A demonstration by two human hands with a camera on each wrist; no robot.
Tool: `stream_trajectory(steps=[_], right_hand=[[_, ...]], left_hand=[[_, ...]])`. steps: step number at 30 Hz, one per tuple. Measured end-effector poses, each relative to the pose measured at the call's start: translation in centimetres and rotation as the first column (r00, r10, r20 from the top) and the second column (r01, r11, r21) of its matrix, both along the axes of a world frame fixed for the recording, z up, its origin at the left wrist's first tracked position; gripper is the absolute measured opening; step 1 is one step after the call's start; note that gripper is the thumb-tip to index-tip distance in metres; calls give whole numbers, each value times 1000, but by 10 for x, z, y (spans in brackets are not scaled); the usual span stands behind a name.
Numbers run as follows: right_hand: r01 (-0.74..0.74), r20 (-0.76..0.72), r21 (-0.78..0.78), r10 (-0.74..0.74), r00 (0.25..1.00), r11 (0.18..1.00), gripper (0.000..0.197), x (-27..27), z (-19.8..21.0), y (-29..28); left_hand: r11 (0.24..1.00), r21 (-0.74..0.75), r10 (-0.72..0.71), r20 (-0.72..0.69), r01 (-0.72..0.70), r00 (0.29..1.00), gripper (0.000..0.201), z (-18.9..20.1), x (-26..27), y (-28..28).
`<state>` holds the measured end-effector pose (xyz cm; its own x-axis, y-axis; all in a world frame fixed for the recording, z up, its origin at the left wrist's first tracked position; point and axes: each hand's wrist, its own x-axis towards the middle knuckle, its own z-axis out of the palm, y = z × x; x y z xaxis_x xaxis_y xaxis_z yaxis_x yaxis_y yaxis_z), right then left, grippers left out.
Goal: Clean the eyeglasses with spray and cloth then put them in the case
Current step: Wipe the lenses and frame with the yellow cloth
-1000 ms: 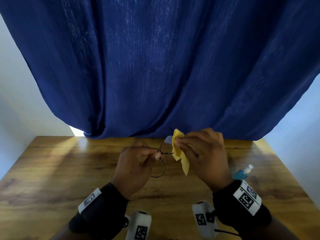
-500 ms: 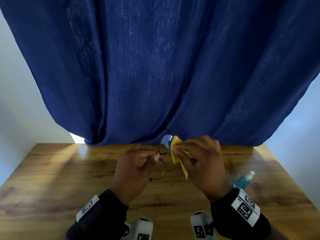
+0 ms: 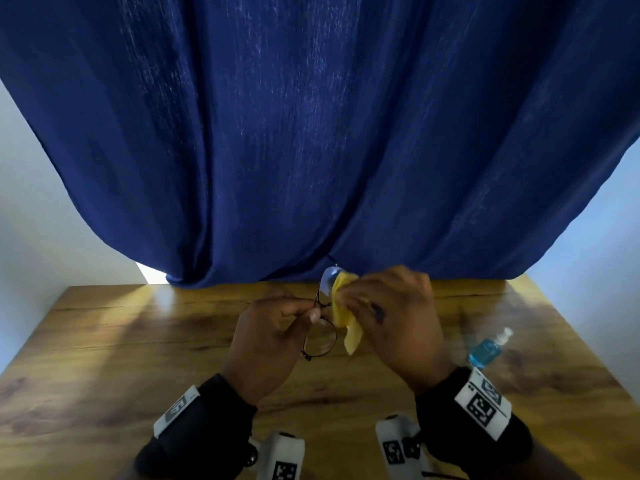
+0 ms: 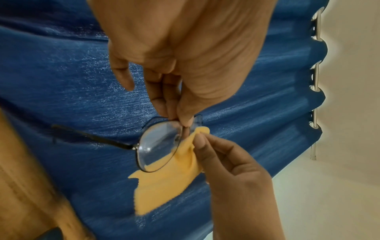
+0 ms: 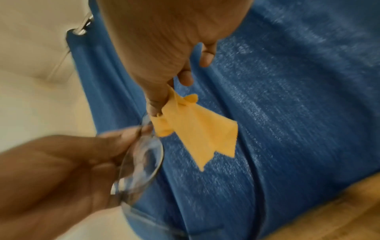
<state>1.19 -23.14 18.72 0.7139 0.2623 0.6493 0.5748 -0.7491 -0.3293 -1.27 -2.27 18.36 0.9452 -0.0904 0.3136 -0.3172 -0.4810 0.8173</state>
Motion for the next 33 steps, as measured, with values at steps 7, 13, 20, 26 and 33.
stream_trajectory(steps=[7,13,20,26,33], right_hand=[[-156,75,-135,167,983,978,12,4,9,0],[-190,75,-96,198,977,977,15,11,9,-8],[-123,-15,34,124,992,992,16,29,9,-41],[-95,-116,59,102,988,994,24,36,-2,-80],[-255,-97,128,268,958,958,23,19,2,-85]], left_hand=[[1000,12,25,40,-26,999,15,1,0,-14],[997,19,70,49,-71,996,18,2,-2,-21],[997,13,74,8,-74,997,17,1,-6,-51],[971,-176,153,-57,-161,987,16,4,-3,-67],[812,-506,141,-316,-292,938,16,-1,-4,-71]])
